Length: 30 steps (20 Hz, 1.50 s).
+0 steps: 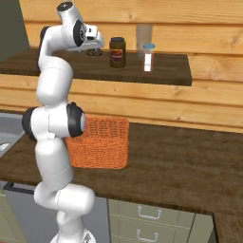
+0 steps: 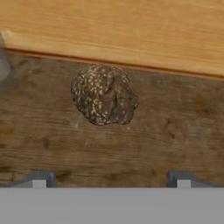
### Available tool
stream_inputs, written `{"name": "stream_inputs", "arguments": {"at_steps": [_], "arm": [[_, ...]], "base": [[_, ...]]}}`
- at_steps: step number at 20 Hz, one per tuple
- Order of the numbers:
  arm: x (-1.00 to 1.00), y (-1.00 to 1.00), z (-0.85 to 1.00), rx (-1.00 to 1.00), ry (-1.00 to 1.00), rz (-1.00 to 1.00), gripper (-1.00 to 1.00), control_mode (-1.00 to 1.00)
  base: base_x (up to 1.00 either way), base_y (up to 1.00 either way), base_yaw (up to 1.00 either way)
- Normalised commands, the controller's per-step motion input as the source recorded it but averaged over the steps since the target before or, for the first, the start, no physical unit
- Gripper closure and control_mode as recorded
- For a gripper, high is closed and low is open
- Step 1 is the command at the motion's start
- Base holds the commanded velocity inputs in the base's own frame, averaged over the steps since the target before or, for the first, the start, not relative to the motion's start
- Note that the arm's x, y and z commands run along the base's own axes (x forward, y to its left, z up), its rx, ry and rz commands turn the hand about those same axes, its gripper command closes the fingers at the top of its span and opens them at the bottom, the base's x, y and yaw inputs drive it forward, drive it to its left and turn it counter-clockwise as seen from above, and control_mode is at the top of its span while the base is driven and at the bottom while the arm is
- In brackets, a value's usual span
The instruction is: Open the cabinet, pick up the bread from the cabinet and place it in the basket. Then move the basket to the dining counter.
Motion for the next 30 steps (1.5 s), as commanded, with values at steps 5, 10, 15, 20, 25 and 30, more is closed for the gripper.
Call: {"name": "stream_inputs", "arguments": {"at_steps": [5, 10, 15, 20, 25, 30], "arm": [[0.40, 0.01, -0.03, 0.00, -0.02, 0.00, -1.00, -1.00], [0.42, 0.04, -0.08, 0.00, -0.05, 0.02, -1.00, -1.00], [0.40, 0.08, -0.07, 0.00, -0.02, 0.02, -1.00, -1.00], [0.53, 0.02, -0.04, 0.00, 0.00, 0.00, -1.00, -1.00], [0.41, 0.00, -0.09, 0.00, 0.00, 0.00, -1.00, -1.00], [0.03, 0.00, -0.20, 0.00, 0.00, 0.00, 1.00, -1.00]], "base": [[0.00, 0.00, 0.00], [0.00, 0.00, 0.00], [0.00, 0.00, 0.00], [0.00, 0.00, 0.00], [0.00, 0.00, 0.00], [0.00, 0.00, 0.00]]}}
